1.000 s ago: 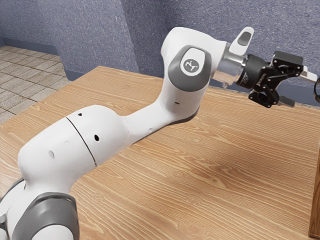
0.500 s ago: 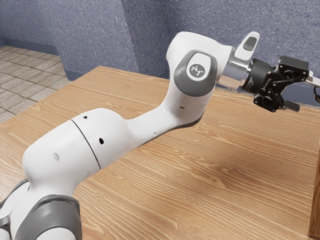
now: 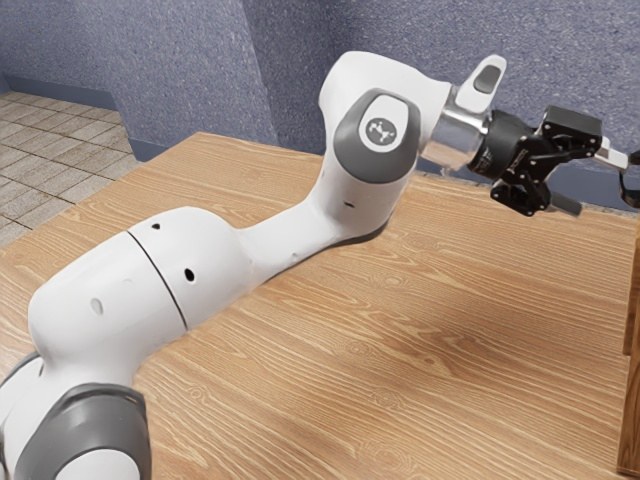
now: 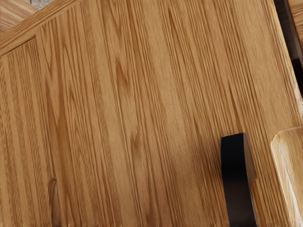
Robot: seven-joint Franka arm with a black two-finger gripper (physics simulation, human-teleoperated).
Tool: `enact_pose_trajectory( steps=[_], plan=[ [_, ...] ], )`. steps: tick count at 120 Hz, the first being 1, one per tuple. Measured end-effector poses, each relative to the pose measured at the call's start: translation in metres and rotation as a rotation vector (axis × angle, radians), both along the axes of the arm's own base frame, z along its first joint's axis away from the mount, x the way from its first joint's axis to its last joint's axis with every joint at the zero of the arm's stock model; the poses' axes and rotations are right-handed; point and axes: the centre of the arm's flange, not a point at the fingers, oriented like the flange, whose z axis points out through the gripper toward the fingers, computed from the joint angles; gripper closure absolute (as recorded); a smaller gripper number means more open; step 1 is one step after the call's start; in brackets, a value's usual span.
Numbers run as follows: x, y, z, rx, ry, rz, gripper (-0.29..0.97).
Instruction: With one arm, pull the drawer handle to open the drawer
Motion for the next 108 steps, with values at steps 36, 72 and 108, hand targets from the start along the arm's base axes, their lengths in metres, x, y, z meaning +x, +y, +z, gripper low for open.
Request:
enact_pose_trajectory(
  steps=[36,72,108],
  plan=[
    [-0.004,-0.001,0.006,0.013,-0.004,-0.010,0.00],
    [-0.006,-0.008,0.004,0.016,-0.003,-0.022,0.00],
    [-0.005,-0.002,-0.002,0.030,0.011,-0.016,0.00]
  ],
)
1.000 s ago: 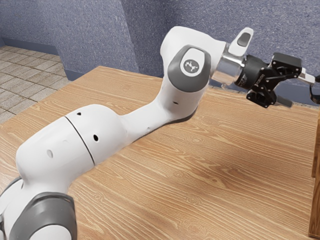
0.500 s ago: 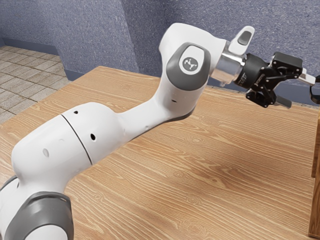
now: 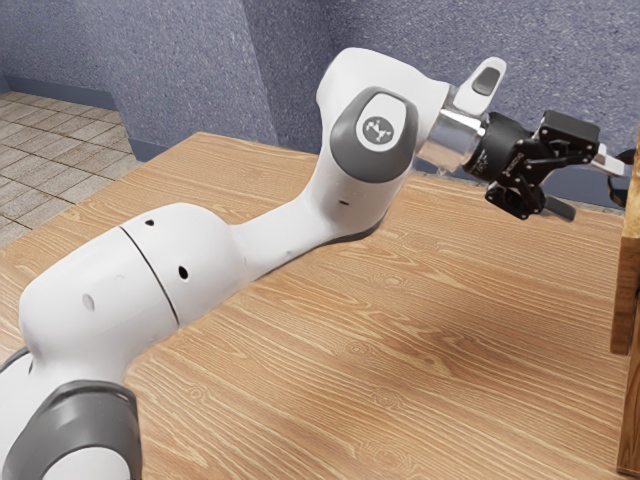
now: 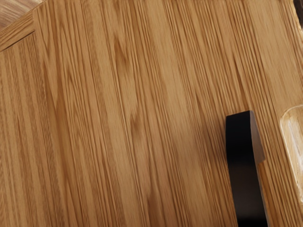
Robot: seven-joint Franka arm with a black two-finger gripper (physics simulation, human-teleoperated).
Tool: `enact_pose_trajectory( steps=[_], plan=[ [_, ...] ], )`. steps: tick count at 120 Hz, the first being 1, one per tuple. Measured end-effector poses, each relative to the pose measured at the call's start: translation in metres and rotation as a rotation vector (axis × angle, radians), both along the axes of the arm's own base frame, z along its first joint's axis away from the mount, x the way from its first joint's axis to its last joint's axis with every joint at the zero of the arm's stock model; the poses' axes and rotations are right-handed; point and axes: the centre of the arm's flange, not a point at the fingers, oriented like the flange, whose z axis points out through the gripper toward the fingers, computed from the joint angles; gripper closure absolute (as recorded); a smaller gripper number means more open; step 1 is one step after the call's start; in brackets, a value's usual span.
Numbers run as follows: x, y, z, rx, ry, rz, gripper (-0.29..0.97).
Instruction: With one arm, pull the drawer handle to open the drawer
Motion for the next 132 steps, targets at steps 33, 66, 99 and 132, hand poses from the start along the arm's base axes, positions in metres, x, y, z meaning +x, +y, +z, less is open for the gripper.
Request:
enact_pose_trajectory(
  steps=[33,66,99,132],
  plan=[
    [-0.004,0.014,0.010,0.048,-0.008,0.006,0.00],
    [-0.004,0.017,0.006,0.077,0.002,0.002,0.00],
    [-0.006,0.037,0.008,0.109,0.014,0.017,0.00],
    [-0.002,0.072,0.006,0.118,0.030,0.041,0.00]
  ],
)
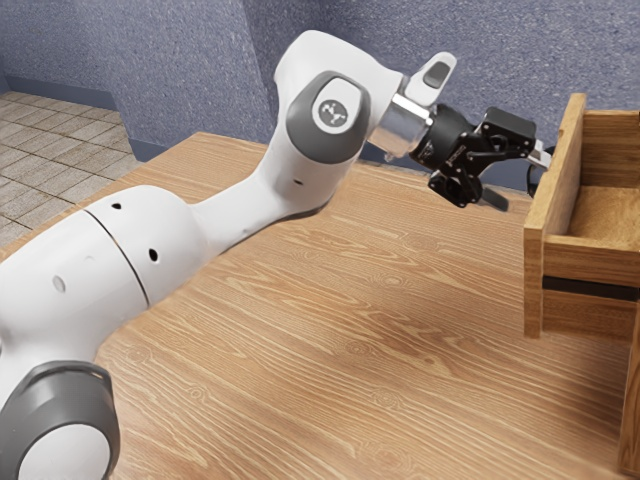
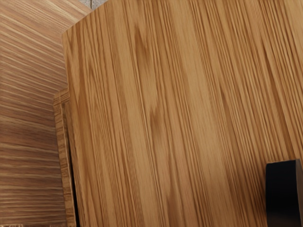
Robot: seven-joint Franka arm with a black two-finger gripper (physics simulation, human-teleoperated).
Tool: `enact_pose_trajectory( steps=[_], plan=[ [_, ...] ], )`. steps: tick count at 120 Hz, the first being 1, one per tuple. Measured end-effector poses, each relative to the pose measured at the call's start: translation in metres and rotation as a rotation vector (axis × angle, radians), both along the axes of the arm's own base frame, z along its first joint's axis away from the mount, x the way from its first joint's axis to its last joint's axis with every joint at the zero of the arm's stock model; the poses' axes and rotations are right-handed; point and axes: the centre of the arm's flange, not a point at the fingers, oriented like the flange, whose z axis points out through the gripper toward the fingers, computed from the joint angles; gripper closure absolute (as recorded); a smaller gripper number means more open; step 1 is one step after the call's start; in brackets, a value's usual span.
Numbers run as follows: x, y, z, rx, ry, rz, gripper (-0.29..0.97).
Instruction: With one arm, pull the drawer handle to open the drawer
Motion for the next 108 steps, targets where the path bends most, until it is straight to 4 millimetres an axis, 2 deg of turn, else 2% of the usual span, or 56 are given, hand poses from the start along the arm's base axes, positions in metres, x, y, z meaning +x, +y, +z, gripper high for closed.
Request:
enact_pose_trajectory(
  steps=[22,39,60,80,108],
  plan=[
    [-0.004,0.002,-0.004,0.004,0.027,-0.010,0.00],
    [-0.005,0.021,-0.002,0.014,0.031,0.004,0.00],
    [-0.005,0.032,-0.006,0.018,0.046,0.008,0.00],
    [-0.007,0.051,-0.004,0.025,0.053,0.023,0.00],
    [-0.021,0.064,-0.008,0.033,0.092,0.028,0.00]
  ],
)
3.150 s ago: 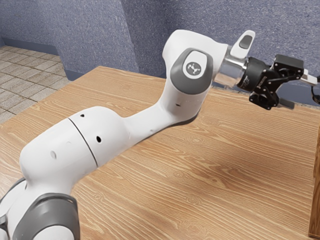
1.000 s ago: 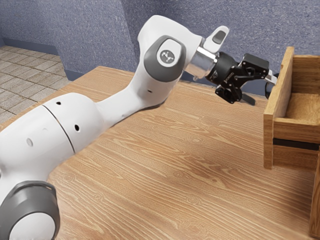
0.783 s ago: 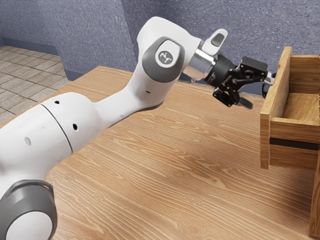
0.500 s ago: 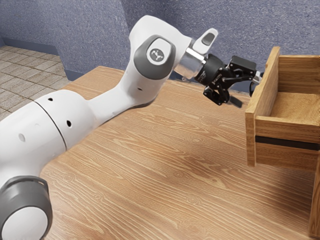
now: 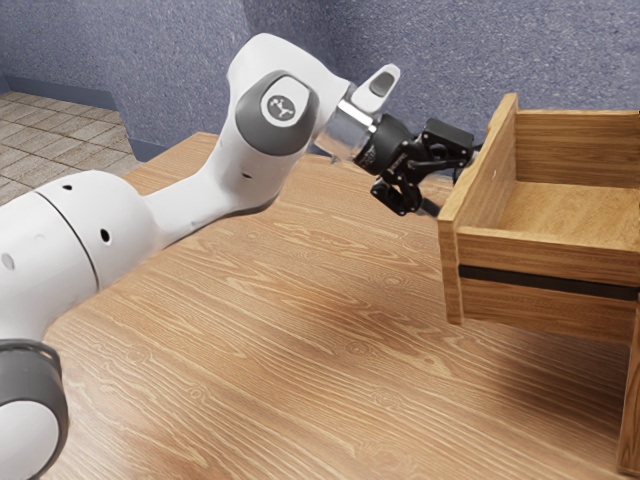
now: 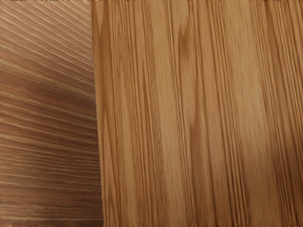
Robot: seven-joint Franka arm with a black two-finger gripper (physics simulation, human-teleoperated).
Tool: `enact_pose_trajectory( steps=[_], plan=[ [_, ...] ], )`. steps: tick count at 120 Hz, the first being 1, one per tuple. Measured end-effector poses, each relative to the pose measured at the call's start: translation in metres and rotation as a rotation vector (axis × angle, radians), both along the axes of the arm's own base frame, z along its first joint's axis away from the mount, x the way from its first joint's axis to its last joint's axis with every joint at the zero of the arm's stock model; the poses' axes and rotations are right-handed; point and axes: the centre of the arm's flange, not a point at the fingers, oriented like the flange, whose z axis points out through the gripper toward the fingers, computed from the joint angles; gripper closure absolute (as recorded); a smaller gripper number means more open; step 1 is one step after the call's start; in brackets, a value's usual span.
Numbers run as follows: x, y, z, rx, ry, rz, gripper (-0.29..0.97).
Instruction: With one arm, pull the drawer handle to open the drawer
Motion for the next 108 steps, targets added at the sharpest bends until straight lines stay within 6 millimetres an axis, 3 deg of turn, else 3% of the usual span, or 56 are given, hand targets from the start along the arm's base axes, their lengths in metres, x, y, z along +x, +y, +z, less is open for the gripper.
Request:
enact_pose_trajectory(
  steps=[45,108],
  plan=[
    [-0.012,0.021,0.003,0.015,0.010,0.015,0.00],
    [-0.028,0.068,0.002,-0.013,0.022,0.037,0.00]
  ],
)
